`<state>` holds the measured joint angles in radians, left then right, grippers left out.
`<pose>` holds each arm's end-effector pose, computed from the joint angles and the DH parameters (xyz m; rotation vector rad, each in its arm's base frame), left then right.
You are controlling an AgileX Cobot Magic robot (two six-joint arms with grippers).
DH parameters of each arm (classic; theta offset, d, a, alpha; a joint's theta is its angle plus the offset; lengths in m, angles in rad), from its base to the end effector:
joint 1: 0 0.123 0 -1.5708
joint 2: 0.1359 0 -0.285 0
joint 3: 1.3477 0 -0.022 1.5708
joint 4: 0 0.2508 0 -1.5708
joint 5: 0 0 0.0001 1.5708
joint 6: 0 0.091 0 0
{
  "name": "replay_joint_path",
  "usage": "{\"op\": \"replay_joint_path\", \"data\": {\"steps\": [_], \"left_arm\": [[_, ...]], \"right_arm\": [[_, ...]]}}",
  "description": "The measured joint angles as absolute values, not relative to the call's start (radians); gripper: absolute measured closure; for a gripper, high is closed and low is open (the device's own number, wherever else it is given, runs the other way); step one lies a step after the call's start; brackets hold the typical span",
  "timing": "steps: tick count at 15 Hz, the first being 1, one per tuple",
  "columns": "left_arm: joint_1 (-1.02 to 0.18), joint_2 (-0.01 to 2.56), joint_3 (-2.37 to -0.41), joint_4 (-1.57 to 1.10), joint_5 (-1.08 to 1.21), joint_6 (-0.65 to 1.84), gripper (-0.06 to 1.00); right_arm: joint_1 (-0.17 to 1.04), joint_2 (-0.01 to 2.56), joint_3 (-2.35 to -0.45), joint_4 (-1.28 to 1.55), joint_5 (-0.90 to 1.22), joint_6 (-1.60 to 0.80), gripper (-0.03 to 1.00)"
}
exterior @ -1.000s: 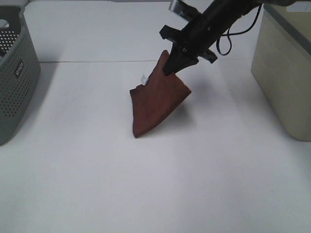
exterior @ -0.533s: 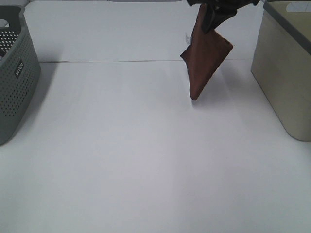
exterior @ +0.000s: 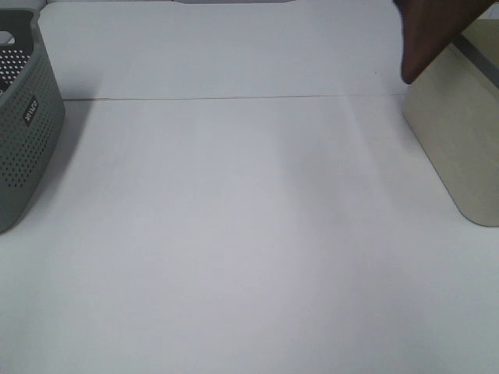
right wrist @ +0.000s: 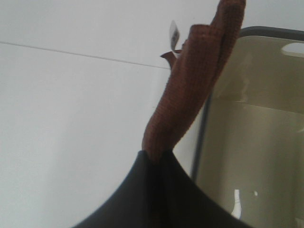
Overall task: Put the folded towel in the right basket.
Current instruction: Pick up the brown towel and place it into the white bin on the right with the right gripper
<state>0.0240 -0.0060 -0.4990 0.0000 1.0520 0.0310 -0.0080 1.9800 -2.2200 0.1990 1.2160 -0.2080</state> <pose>-0.0053 -0.0001 0.2777 0.0071 2.0308 0.0347 0.4351 0.0134 0.3990 -0.2399 2.4272 0.1635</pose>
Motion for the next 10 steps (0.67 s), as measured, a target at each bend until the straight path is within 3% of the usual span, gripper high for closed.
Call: {"op": "replay_joint_path", "data": {"steps": [7, 10], "left_arm": [[0.024, -0.006, -0.499, 0.000, 1.052, 0.031, 0.06], [0.024, -0.006, -0.499, 0.000, 1.052, 0.031, 0.06]], "right_arm": [[-0.294, 1.988, -2.220, 0.222, 1.216, -0.232, 0.94], [-0.342, 2.034, -2.220, 0.294, 1.216, -0.241, 0.94]]}}
